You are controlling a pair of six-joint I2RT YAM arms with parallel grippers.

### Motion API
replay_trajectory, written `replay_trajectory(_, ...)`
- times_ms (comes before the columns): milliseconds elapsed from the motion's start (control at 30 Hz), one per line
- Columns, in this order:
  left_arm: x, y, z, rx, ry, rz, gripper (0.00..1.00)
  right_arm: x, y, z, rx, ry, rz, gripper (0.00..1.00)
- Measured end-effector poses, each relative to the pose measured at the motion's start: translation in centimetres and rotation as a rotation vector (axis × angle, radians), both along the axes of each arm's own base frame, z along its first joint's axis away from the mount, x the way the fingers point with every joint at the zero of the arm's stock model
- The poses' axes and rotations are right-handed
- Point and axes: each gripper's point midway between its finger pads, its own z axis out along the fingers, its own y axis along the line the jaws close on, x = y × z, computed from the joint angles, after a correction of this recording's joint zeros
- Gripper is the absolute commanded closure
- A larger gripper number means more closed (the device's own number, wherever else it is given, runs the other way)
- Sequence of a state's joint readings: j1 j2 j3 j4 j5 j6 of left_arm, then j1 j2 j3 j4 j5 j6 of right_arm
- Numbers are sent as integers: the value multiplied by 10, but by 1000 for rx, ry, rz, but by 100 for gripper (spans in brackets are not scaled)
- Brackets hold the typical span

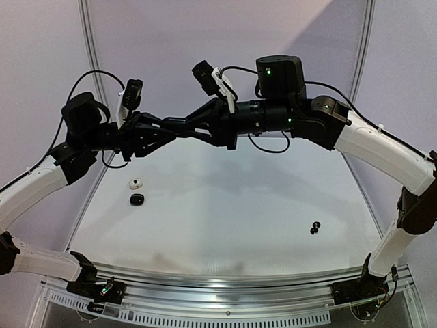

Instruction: Insert the wireless bluetooth earbuds into the charging case

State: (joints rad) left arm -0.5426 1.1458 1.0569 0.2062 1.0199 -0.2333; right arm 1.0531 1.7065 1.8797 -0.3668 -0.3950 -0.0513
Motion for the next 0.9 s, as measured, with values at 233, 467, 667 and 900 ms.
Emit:
replay_trajectory(233,-2,0,2,-5,-7,-11,61,0,0,3,10,-7,-1,100)
replay_trajectory(467,-4,0,3,-9,-12,-22,67,1,2,7,39,-24,-1,100)
replay_trajectory(667,-4,0,3,-11,-9,-19,98,0,1,8,42,-20,1,100)
replay_trajectory(900,-3,0,4,-17,-14,-15,100,0,1,8,43,-18,-3,57)
